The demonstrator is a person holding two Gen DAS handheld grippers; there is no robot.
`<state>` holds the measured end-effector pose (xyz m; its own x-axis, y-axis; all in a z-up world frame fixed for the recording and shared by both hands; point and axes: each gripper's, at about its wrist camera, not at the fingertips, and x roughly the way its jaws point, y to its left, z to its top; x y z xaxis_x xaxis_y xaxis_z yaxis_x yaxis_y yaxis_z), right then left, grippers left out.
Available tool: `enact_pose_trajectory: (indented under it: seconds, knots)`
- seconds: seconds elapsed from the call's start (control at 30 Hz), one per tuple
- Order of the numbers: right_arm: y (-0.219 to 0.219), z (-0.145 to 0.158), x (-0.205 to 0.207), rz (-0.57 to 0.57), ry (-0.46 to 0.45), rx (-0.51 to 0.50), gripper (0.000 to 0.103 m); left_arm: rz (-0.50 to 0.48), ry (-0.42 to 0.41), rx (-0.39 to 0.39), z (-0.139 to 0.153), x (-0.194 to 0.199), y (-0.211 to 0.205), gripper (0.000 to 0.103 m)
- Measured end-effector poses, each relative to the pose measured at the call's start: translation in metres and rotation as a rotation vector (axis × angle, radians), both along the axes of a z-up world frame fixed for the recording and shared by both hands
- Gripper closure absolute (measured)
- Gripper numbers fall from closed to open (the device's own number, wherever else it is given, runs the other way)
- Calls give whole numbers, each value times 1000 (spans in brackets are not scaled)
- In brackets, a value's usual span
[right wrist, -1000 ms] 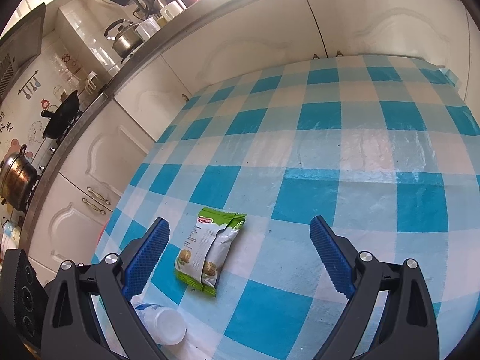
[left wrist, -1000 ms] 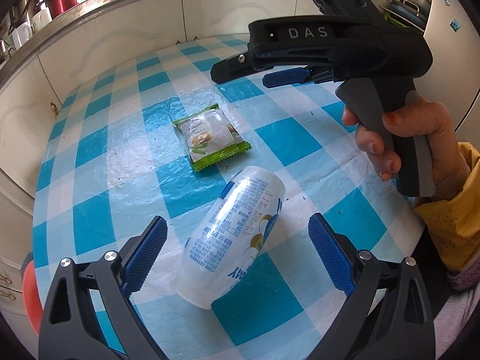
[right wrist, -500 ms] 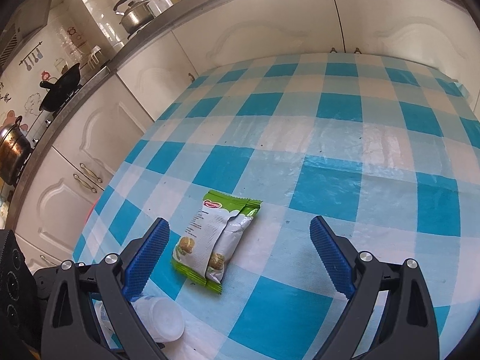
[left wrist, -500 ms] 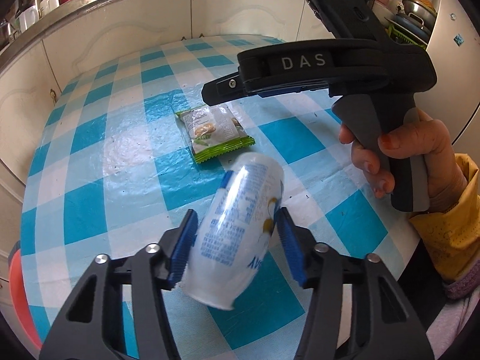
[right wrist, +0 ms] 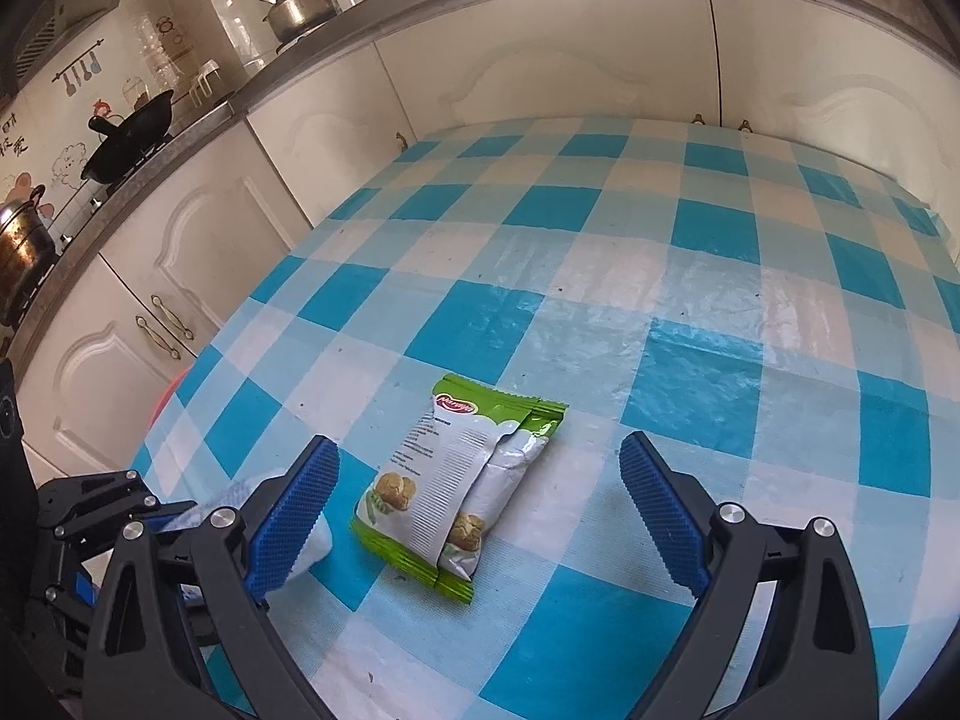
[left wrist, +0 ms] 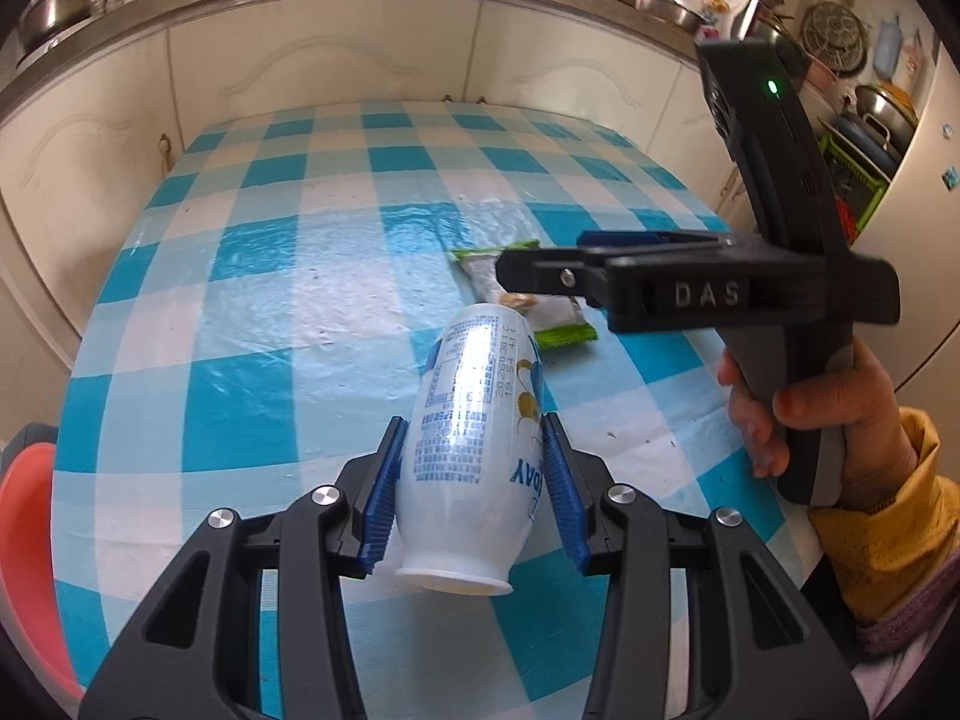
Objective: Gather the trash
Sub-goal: 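Grasp the white plastic bottle with the left tool while the right tool grasps the small green snack bag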
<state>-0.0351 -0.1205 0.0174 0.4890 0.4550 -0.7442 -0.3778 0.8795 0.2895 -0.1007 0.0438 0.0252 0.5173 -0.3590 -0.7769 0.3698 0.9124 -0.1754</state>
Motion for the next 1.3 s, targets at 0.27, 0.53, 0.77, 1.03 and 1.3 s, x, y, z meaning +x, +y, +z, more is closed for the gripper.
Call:
enact_pose_trajectory:
  seconds: [0.27,0.53,0.77,1.03,1.3]
  knots:
    - [16,-7,0,7,-2,-75,9,94,-19,-41,4,4,26,57]
    - [29,-9,0,4,-31,-181,24,147,-14,-72,3,9,42,57]
    - [29,-8,3,-11,-53,-228,42,165,0,-82,-2,13,48,57]
    - [22,-7,7,-34,-54,-223,57,191,13,-82,-8,17,58,57]
    - [18,-3,7,-50,-70,-203,65,219,23,-78,-10,19,67,57]
